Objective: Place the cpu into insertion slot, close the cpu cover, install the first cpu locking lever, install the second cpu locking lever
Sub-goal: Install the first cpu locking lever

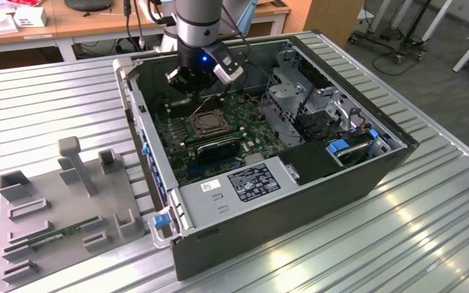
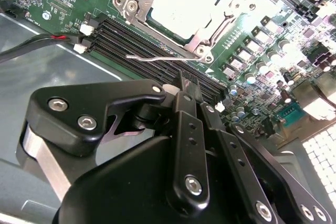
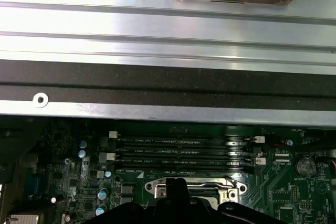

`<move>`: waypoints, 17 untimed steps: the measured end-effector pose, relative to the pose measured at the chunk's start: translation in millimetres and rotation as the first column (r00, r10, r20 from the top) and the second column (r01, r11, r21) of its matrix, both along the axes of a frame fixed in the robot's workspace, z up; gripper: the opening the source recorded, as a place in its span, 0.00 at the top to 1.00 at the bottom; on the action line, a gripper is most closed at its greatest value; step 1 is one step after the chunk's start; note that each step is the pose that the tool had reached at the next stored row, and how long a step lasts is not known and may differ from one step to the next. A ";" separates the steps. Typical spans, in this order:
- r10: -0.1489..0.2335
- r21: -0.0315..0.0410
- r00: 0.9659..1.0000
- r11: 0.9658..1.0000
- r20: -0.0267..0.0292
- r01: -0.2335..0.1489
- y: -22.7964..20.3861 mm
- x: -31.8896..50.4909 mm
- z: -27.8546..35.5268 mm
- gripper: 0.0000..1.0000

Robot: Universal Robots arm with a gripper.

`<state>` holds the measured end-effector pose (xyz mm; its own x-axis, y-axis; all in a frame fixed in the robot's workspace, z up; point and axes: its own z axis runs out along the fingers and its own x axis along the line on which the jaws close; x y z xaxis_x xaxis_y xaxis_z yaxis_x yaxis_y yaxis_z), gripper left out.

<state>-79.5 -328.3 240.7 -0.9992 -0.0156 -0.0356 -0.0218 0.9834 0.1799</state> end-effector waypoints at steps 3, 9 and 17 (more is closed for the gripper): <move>0.000 0.000 1.000 1.000 0.000 0.000 0.0 0.0 -1.8 0.89; 0.000 0.000 1.000 1.000 0.000 0.000 0.1 0.1 -11.3 0.89; 0.000 0.000 1.000 1.000 0.000 0.000 2.1 5.8 -13.7 0.89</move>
